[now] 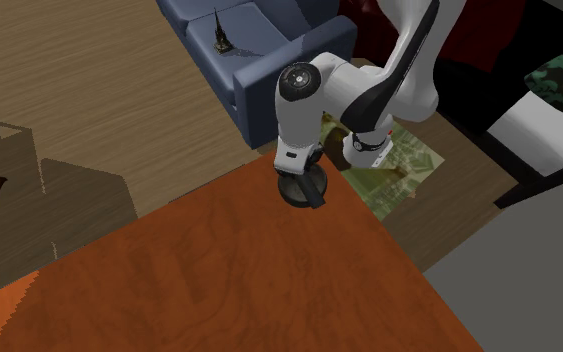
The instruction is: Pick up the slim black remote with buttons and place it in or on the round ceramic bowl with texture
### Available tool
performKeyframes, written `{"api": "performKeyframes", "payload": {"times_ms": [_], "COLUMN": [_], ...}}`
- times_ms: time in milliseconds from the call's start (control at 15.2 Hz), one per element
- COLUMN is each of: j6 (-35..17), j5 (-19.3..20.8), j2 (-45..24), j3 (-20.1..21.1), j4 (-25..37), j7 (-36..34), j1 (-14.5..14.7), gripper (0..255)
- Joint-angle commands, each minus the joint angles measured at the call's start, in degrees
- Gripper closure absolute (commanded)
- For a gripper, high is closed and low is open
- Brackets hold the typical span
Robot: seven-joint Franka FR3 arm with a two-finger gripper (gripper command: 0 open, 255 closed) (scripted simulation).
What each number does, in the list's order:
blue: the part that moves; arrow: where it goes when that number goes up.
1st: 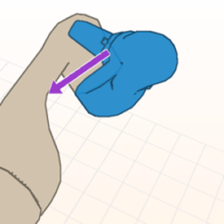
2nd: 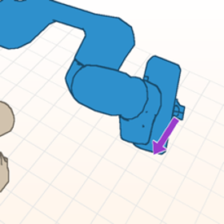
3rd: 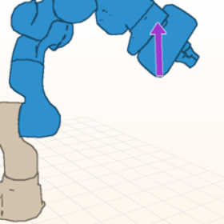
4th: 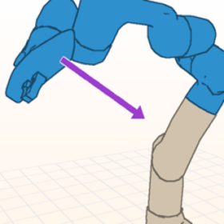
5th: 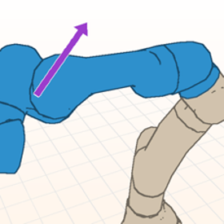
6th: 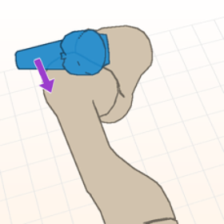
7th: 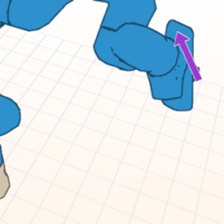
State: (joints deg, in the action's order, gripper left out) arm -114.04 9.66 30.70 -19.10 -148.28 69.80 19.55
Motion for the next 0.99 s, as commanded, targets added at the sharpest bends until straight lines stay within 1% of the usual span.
{"api": "performKeyframes", "payload": {"times_ms": [0, 264, 330, 660, 924], "j6": [-0.1, -0.1, -0.12, -0.1, 7.7], "j5": [0.04, 0.03, 0.03, 0.03, -0.67], "j2": [-0.02, -0.02, -0.03, -0.02, 1.54], "j3": [-0.03, -0.02, -0.02, -0.02, 1.03], "j4": [-0.13, -0.13, -0.14, -0.13, 6.15], "j7": [0.01, 0.01, 0.01, 0.01, 0.04], "j1": [-0.03, -0.03, -0.03, -0.03, 0.22], "gripper": [255, 255, 0, 0, 0]}}
